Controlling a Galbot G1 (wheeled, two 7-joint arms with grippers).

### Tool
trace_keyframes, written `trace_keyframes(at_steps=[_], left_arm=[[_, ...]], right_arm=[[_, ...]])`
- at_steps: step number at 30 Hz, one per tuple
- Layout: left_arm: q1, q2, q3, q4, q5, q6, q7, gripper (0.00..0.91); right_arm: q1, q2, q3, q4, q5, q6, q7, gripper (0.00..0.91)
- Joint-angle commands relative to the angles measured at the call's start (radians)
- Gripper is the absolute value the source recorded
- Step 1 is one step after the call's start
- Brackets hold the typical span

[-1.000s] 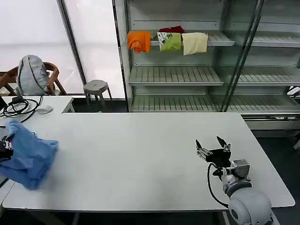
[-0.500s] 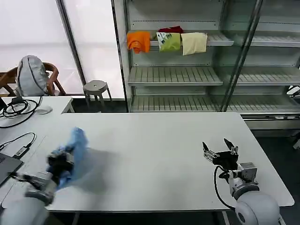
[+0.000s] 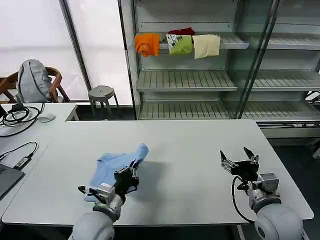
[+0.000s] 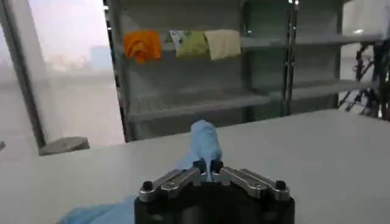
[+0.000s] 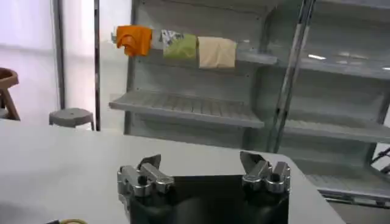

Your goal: Fold and organize the clothes.

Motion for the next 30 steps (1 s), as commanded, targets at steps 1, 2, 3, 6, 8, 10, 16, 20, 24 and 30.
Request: trace_keyframes(at_steps=[1,2,3,6,8,10,16,20,24,30], left_arm=[[-0.183,-0.189,0.175,0.087,-0.271,0.033,-0.304,0.020],[-0.181,-0.189,0.181,0.087,-0.270,0.033,-0.303,0.020],[-0.178,-0.195,0.199,0.091,-0.262,0.034,-0.303,0.020],[-0.171,-0.217,0.223,0.103,-0.237,0.034,-0.297,0.020],[-0.171,-0.237,0.235,0.118,-0.223,0.037,-0.285,0.020],[-0.176,-0.249,0.233,0.134,-0.225,0.056,-0.245,0.907],[-0.161,-0.292,0.304,0.123,-0.264,0.025,-0.198,0.907],[-0.164,-0.403,0.351,0.187,-0.236,-0.035,-0.195,0.907],[-0.190,-0.394,0.319,0.168,-0.248,-0.063,-0.186,0.907],[-0.217,-0.192,0.085,0.068,-0.203,-0.106,-0.032,0.907]], right_arm=[[0.005,-0.014,0.030,-0.008,-0.010,0.002,-0.001,0.907],[0.006,-0.018,0.031,-0.008,-0.014,0.002,-0.001,0.907],[0.012,-0.023,0.032,-0.010,-0.015,0.000,0.002,0.907],[0.036,-0.030,0.041,-0.018,-0.006,-0.011,0.008,0.907],[0.042,-0.039,0.053,-0.020,-0.003,-0.011,0.005,0.907],[0.046,-0.052,0.066,-0.022,0.004,-0.011,0.003,0.907],[0.057,-0.077,0.094,-0.037,0.027,-0.006,-0.008,0.907],[0.059,-0.080,0.096,-0.037,0.027,-0.003,-0.014,0.907],[0.069,-0.077,0.079,-0.033,0.025,0.000,-0.018,0.907],[0.081,-0.048,0.052,-0.040,-0.023,0.029,-0.039,0.907]])
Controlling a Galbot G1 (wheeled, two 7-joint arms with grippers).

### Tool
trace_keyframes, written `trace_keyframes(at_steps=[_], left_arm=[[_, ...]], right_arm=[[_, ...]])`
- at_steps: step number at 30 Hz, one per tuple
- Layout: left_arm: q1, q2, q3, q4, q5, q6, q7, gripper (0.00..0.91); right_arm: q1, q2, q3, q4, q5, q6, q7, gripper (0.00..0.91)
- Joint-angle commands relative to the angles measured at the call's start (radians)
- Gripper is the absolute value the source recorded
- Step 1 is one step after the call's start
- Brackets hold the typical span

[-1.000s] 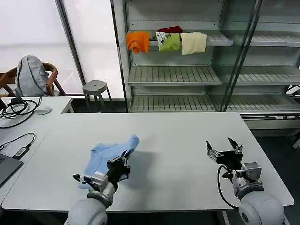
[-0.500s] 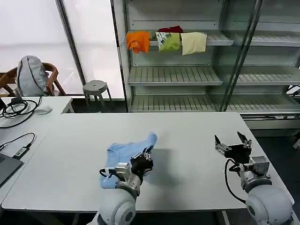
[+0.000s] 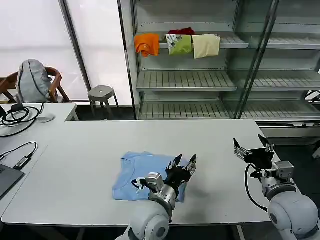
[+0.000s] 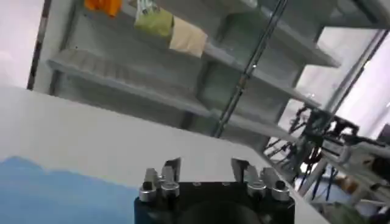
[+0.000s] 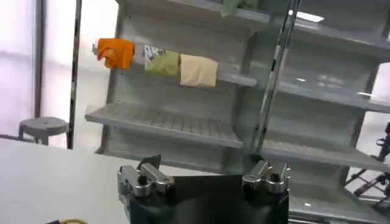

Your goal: Fold and organize the clothes.

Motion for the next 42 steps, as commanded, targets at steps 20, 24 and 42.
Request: trace_keyframes(at_steps=[20,24,42], left_arm=[[0.190,0.403,-0.784,0.069,0.359,-0.473,0.556,0.907],[0.179,0.381,-0.775,0.082,0.386,-0.504,0.566,0.907],[0.171,0.370,-0.763,0.088,0.448,-0.513,0.514,0.907]], right_arm=[[0.081,0.159,-0.145,-0.147,-0.208,0.219,-0.051,0.907],[0.075,0.193,-0.177,-0.174,-0.217,0.246,-0.047,0.907],[0.073,0.171,-0.181,-0.173,-0.248,0.284,-0.055,0.907]])
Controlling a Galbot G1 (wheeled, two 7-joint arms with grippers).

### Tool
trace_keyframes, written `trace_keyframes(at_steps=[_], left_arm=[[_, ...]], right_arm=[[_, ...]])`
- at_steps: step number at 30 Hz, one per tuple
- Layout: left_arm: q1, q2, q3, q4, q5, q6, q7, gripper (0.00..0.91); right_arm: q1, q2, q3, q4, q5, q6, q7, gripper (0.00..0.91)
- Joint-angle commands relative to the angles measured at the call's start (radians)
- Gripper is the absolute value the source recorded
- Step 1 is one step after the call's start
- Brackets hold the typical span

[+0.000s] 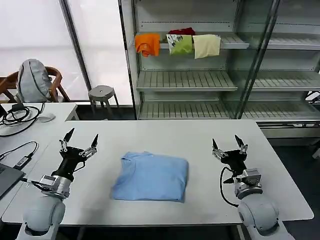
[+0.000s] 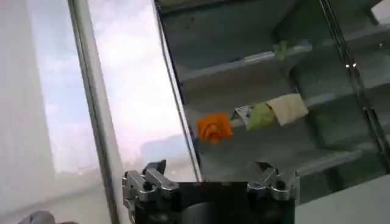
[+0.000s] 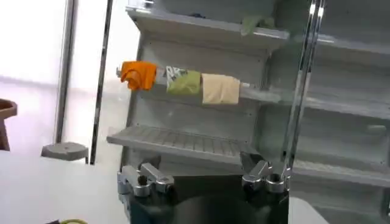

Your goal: Fold and organize the clothes.

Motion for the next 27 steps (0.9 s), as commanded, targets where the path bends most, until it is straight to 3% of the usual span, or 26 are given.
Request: trace_keyframes(at_steps=[1,7,12,23,27], left_arm=[[0.005,0.018,0.001,-0.024,0.073,-0.005,-0.036,0.907],[0.003,0.033,0.015,-0.054,0.061,0.045,-0.047,0.907],[0.027,0.028,-0.002,-0.036,0.046,-0.012,0.013,0.907],[0.032,0.010,0.012,-0.027,0.083,-0.057,-0.028,0.907],[0.034,0.006,0.032,-0.038,0.099,-0.033,-0.050,0.907]], right_arm=[[0.004,-0.004,0.003,0.007,-0.058,0.023,-0.010,0.907],[0.001,0.000,0.024,-0.006,-0.094,0.086,-0.033,0.907],[0.000,0.015,0.030,-0.048,-0.098,0.124,-0.053,0.907],[-0.001,-0.001,0.037,-0.020,-0.079,0.126,-0.064,0.907],[-0.020,-0.004,0.033,-0.003,-0.092,0.133,-0.075,0.907]])
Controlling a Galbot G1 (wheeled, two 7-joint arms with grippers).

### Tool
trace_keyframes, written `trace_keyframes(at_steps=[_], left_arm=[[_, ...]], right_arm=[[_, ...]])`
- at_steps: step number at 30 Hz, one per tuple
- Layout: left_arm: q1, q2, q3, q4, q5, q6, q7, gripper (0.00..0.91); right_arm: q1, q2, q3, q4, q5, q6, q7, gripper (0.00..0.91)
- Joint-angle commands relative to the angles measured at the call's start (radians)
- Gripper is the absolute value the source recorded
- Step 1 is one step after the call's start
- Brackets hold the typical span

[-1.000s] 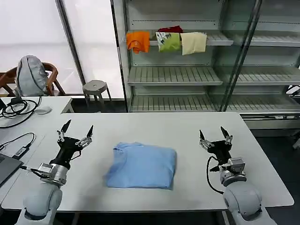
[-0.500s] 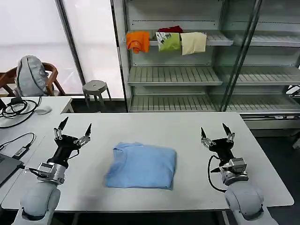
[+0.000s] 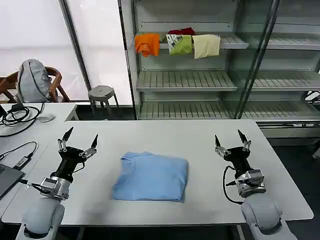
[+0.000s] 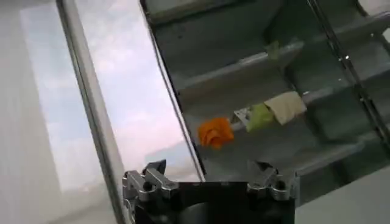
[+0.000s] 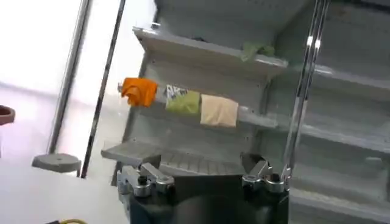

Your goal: Fold and organize the clothes.

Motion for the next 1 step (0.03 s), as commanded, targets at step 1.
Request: trace_keyframes(at_steps=[1], left_arm=[[0.007,-0.002,0.021,-0.015,0.028,0.006,-0.028,0.907]], right_arm=[[-0.016,-0.005,-0.001,0.016,-0.017,0.027,-0.016,0.907]])
